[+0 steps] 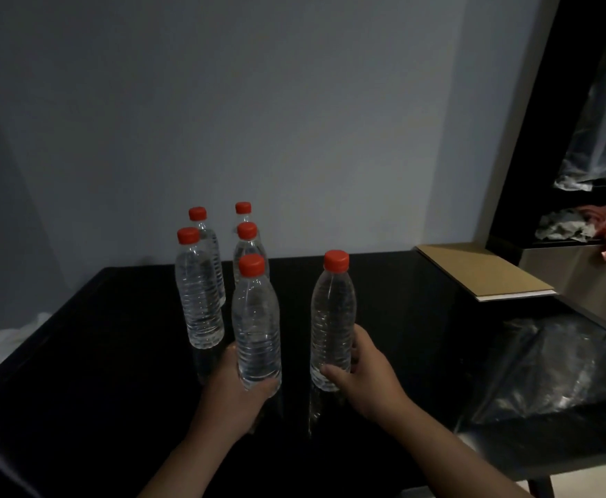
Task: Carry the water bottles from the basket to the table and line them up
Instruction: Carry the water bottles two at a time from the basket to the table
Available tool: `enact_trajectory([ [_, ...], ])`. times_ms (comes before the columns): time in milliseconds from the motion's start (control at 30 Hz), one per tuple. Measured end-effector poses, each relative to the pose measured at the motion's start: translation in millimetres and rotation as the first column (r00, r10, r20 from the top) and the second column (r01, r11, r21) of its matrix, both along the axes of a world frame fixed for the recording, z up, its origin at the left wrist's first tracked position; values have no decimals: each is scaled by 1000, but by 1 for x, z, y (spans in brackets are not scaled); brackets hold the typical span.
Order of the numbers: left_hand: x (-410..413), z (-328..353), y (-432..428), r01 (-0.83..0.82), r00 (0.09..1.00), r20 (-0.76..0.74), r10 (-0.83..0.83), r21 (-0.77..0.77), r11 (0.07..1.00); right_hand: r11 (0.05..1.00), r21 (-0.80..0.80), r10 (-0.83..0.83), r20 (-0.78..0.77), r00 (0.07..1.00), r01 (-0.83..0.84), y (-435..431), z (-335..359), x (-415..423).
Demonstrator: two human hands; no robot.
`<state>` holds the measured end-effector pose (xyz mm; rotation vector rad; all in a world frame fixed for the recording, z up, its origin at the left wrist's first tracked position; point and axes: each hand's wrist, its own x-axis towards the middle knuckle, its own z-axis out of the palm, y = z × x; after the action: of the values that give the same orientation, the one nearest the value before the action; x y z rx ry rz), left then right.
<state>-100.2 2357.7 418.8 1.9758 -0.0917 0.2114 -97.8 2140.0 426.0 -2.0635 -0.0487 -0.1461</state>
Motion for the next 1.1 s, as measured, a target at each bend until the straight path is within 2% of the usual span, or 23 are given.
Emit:
enact_trajectory([
  [267, 32, -11, -9, -73, 997, 38, 70, 61, 995, 999, 11, -43, -24, 999, 43, 11, 9, 32],
  [433, 45, -14, -17, -108, 993, 42, 106, 44, 993, 998, 17, -62, -15, 998, 62, 17, 9, 49],
  [767, 54, -17, -19, -100, 995, 33, 98, 61, 993, 996, 8, -92, -24, 995, 93, 26, 12, 69],
  [967, 51, -16, -16, -85, 996, -8, 85, 56, 995, 994, -92, -68, -95, 993, 60, 19, 13, 60],
  [1100, 36, -7, -9, -36, 993, -116, 33, -26, 999, 935, -353, 7, -95, 995, -41, 5, 13, 28],
])
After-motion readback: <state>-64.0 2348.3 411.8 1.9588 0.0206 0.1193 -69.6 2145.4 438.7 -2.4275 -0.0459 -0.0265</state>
